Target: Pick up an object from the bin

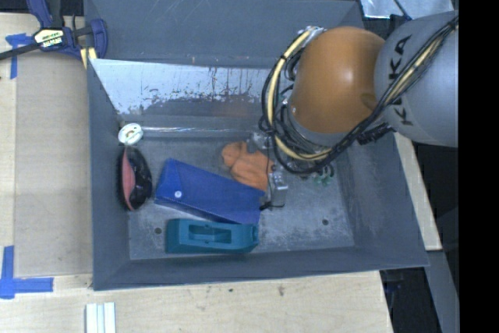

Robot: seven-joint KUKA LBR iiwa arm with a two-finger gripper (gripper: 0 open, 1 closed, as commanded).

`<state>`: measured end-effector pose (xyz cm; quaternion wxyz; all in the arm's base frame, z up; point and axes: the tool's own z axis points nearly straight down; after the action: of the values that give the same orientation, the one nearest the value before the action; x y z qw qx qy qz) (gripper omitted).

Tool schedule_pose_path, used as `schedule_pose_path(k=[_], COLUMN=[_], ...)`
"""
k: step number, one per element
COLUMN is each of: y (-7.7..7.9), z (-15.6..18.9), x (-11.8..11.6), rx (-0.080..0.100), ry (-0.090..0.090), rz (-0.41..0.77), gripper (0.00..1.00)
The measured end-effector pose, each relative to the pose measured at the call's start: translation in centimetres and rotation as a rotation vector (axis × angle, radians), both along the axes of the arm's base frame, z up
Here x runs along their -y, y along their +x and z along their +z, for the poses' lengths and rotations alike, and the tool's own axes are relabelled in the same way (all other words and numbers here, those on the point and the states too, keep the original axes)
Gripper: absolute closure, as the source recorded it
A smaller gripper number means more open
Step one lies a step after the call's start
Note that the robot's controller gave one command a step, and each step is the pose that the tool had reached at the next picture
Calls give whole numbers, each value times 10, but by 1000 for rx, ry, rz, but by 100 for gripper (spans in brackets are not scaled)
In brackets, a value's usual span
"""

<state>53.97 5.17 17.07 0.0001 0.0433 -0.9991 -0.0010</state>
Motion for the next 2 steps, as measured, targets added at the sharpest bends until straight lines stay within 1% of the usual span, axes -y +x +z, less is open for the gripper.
schedule_pose_path(k=[1, 2], y=[13, 32], z=[25, -32], x=[23, 17], rx=[12, 11], ry=[-4, -1], rz=[-17, -22], gripper=[0, 0])
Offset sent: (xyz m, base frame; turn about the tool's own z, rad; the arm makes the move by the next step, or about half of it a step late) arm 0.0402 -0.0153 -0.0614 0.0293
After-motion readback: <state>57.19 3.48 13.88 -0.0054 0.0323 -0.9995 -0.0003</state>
